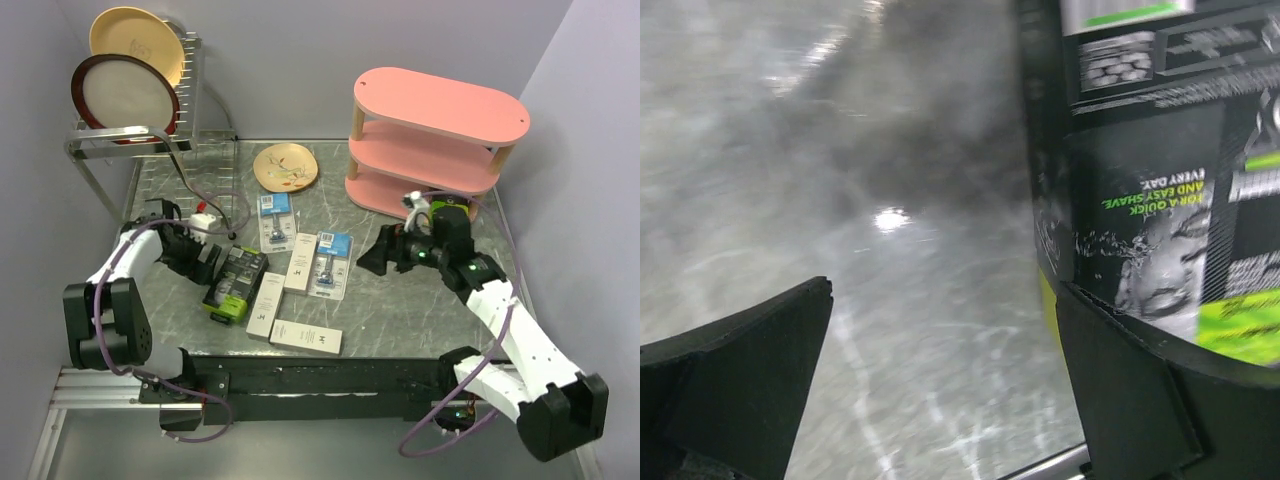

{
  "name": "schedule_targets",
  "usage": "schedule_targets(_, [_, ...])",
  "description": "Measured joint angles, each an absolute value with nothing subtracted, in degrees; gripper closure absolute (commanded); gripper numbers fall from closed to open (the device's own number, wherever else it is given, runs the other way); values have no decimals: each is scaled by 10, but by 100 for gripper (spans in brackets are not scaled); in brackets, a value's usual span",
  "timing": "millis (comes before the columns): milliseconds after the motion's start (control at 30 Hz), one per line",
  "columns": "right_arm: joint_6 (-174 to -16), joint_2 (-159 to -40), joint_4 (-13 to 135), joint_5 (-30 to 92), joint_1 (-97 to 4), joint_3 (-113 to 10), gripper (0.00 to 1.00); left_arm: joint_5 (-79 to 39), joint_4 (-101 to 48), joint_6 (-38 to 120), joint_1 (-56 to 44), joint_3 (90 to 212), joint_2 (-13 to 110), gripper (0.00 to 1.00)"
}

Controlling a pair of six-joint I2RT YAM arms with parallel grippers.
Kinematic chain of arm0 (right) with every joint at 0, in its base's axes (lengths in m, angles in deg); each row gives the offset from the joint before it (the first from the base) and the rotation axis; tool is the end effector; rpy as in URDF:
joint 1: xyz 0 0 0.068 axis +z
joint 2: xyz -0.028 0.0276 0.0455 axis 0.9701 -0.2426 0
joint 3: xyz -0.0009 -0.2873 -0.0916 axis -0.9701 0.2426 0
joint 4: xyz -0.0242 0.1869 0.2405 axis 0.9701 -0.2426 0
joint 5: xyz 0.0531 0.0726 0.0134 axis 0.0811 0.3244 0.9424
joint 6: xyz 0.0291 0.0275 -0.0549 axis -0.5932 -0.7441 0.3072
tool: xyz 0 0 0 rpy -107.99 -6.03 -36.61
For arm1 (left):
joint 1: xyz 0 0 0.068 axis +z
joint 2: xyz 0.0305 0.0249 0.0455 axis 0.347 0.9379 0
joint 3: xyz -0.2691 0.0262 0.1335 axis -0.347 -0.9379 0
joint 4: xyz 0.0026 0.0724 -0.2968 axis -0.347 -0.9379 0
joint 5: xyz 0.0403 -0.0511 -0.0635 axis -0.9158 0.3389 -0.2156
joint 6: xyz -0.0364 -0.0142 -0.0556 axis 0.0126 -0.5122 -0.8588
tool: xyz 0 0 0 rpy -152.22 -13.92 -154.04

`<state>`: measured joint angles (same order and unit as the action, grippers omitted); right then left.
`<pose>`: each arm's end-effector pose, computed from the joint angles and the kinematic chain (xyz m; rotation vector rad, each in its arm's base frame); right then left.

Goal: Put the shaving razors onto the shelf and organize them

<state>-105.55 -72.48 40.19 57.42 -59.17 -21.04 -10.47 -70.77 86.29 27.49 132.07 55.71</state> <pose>0.2291 0.1011 0.3037 -0.3636 2.1266 0.9772 0.3047 0.0215 0.1930 0.6856 2.6423 -0.2542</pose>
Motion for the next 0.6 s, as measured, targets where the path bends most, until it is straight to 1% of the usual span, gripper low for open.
schedule_targets(133, [-1072,-759,431,579,-539,-215,0,-83,-714,869,250,1307,566,1])
schedule_targets(267, [-1104,-796,464,582,-501,-216,0,-73,-716,862,240,1307,573,4])
schedule_targets(333, [-1118,-819,486,582,-462,-219,2,-75,-730,846,240,1320,579,4])
schedule_targets(367, [-1127,-830,496,580,-439,-223,8,-77,-743,833,240,1333,583,4])
schedule_targets(433, [-1143,-861,521,580,-393,-242,14,-78,-764,809,240,1369,584,4])
schedule_targets(467, [-1153,-880,533,580,-371,-256,20,-79,-772,798,239,1387,582,3])
schedule_targets(533, [-1167,-921,561,579,-336,-285,28,-79,-779,770,239,1422,574,3])
schedule_targets(600, [-1179,-971,591,584,-306,-320,32,-74,-791,739,240,1449,559,3])
